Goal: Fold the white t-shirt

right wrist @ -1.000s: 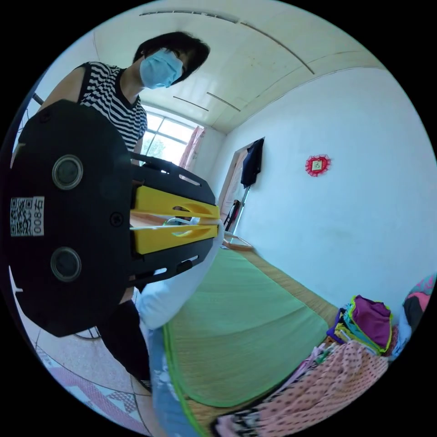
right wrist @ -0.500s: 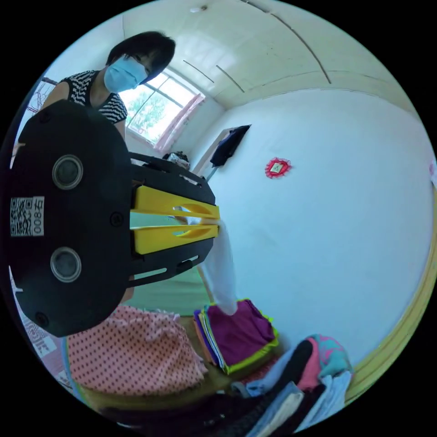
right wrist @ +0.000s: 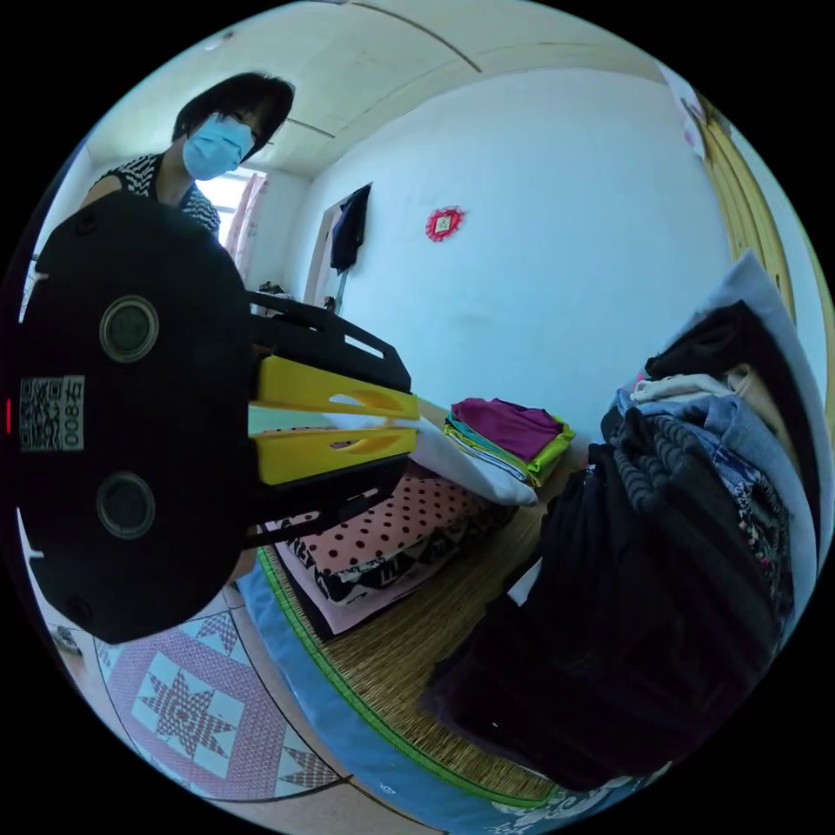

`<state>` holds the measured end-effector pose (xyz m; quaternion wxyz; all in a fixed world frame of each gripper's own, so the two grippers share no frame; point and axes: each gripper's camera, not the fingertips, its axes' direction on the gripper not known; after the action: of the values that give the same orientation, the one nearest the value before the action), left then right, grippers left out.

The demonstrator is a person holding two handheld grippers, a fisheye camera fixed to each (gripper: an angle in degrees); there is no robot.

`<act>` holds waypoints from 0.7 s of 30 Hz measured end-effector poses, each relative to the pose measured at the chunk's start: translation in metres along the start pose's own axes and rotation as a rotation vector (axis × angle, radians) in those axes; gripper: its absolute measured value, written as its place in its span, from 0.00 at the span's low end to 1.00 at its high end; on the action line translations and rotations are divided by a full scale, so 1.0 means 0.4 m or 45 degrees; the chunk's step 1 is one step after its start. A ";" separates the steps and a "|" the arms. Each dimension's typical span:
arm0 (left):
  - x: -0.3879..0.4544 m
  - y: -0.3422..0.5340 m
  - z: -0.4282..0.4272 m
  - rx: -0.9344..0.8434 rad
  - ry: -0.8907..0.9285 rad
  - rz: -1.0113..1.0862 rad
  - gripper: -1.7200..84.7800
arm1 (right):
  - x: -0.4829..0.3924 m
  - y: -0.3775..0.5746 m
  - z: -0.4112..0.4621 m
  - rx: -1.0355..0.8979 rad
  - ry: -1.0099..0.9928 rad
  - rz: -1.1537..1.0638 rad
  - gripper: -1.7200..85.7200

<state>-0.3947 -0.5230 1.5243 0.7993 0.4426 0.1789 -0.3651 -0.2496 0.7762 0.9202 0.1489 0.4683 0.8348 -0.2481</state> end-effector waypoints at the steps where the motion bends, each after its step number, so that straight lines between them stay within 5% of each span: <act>1: 0.001 -0.015 0.013 -0.004 -0.017 0.024 0.06 | 0.010 -0.006 -0.011 -0.007 -0.002 -0.011 0.04; 21: -0.199 -0.107 0.289 -0.245 -0.340 0.029 0.07 | 0.239 0.080 -0.104 0.086 -0.027 0.200 0.03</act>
<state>-0.4840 -0.6004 1.6110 0.8586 0.3136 0.1002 -0.3930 -0.2722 0.8807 0.9001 0.1608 0.5344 0.7851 -0.2684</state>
